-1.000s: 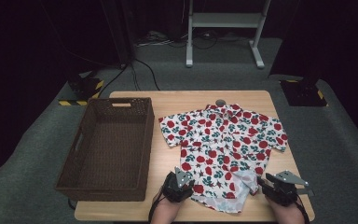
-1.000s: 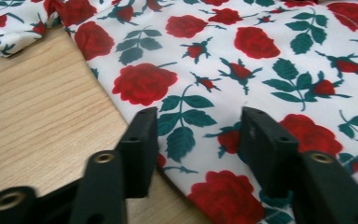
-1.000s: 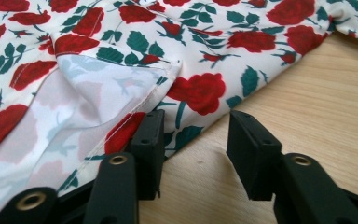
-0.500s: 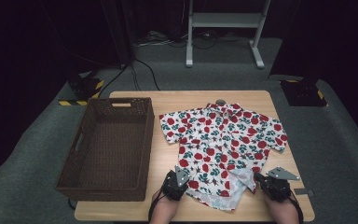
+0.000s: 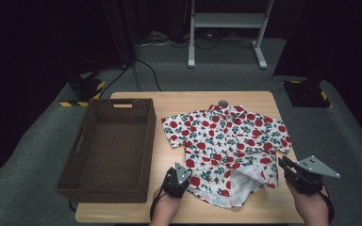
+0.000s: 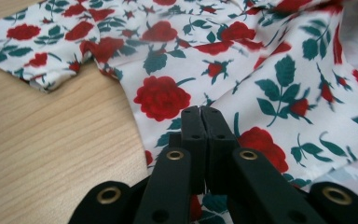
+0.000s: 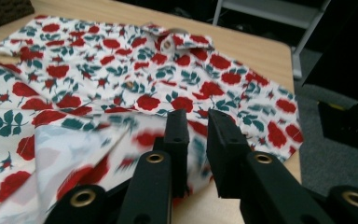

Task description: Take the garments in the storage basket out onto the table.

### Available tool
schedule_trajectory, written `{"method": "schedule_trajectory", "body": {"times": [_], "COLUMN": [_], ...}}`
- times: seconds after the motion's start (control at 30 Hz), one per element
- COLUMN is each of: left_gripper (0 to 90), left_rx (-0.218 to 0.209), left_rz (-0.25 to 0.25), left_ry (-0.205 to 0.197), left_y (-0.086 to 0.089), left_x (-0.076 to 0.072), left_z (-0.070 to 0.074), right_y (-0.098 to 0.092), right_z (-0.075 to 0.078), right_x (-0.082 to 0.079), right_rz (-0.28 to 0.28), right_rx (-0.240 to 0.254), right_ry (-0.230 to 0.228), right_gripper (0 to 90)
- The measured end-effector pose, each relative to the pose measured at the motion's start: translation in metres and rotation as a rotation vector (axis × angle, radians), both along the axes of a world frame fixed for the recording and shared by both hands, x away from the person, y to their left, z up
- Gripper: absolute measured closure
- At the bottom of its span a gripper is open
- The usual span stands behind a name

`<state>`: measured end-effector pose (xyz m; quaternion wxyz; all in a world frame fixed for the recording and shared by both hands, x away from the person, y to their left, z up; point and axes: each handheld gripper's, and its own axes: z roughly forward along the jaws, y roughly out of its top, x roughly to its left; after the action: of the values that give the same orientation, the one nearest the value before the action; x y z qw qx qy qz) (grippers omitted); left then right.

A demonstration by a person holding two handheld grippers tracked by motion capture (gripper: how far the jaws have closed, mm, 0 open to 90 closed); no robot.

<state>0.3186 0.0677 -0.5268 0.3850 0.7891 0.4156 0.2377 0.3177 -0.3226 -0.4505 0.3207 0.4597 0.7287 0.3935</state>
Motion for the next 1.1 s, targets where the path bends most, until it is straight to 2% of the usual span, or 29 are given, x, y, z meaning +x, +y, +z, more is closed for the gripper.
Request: {"method": "schedule_trajectory", "body": {"times": [0.17,0.3,0.4,0.6,0.7,0.8,0.9,0.97,1.0,1.1], "left_gripper": [81.5,74.4,69.6,64.7,64.2,64.2,64.3,64.3,64.7,64.8], "left_rx": [0.016,0.031,0.041,0.063,0.068,0.071,0.072,0.073,0.075,0.075], "left_rz": [0.016,0.014,0.011,0.014,0.013,0.013,0.013,0.014,0.013,0.013], "left_ry": [0.014,0.025,0.032,0.013,0.009,0.007,0.005,0.004,0.003,0.003], "left_y": [0.005,0.007,0.007,0.005,0.005,0.005,0.004,0.004,0.004,0.004], "left_x": [-0.001,-0.003,-0.005,-0.006,-0.006,-0.006,-0.006,-0.006,-0.006,-0.006], "left_z": [-0.007,-0.011,-0.015,-0.016,-0.016,-0.016,-0.016,-0.016,-0.016,-0.016], "right_y": [-0.007,-0.014,-0.023,-0.037,-0.031,-0.019,-0.006,-0.001,0.001,0.002], "right_z": [-0.039,-0.062,-0.074,-0.08,-0.083,-0.081,-0.083,-0.088,-0.089,-0.088], "right_x": [-0.003,-0.009,-0.013,-0.013,-0.013,-0.015,-0.017,-0.017,-0.017,-0.018], "right_rz": [-0.026,-0.049,-0.082,-0.13,-0.098,-0.057,-0.025,-0.002,0.007,0.031], "right_rx": [0.0,0.002,0.021,0.025,0.037,0.087,0.084,0.065,0.054,0.031], "right_ry": [0.11,0.151,0.167,0.181,0.197,0.202,0.211,0.231,0.224,0.233], "right_gripper": [73.8,69.7,68.5,68.8,66.8,61.6,58.8,62.2,66.8,88.9]}}
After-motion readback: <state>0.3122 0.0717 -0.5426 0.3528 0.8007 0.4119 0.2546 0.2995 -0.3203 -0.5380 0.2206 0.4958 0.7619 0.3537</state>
